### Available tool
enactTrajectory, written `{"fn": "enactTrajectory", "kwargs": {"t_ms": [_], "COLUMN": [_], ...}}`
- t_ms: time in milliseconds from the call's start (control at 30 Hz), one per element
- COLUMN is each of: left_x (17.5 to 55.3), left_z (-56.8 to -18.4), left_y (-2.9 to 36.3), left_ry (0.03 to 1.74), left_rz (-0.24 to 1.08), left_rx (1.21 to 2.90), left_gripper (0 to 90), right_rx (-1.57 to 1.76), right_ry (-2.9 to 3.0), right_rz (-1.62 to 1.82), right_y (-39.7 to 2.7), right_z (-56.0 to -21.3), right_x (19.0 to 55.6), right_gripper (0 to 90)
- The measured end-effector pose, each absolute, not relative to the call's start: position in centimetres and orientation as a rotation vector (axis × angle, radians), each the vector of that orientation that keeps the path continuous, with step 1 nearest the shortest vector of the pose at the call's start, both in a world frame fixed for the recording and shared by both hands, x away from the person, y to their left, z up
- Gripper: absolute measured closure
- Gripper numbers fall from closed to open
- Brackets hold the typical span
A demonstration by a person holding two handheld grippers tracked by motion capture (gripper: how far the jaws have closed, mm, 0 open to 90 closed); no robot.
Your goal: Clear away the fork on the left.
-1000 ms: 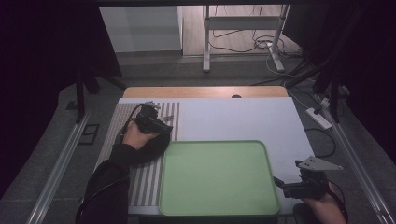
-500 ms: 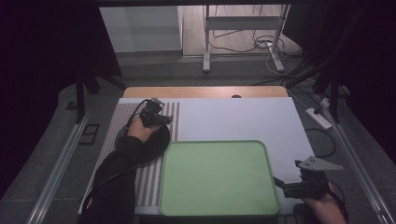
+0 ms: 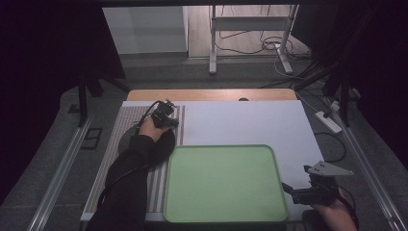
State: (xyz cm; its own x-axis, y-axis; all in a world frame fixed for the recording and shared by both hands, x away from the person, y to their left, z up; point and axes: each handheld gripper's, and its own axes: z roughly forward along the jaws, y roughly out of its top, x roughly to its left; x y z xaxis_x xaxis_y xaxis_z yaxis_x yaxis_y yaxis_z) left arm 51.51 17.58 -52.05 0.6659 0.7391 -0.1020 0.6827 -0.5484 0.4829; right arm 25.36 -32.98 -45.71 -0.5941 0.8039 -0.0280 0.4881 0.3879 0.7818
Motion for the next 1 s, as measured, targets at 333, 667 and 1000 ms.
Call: {"fn": "enactTrajectory", "kwargs": {"t_ms": [333, 667, 1000], "left_x": [53.5, 53.1, 53.6], "left_z": [-52.2, -50.8, -50.3], "left_y": [18.4, 19.1, 21.8], "left_ry": [1.17, 1.126, 1.185], "left_rz": [0.199, 0.181, 0.222], "left_rx": [2.346, 2.303, 2.283], "left_gripper": [88.7, 79.5, 22.0], "right_rx": [1.115, 1.114, 1.111], "right_ry": [2.253, 2.253, 2.256], "right_rz": [1.068, 1.072, 1.07], "right_y": [-33.0, -33.0, -33.0], "right_z": [-45.7, -45.7, -45.7], "right_x": [25.4, 25.4, 25.4], "right_gripper": [0.0, 0.0, 0.0]}}
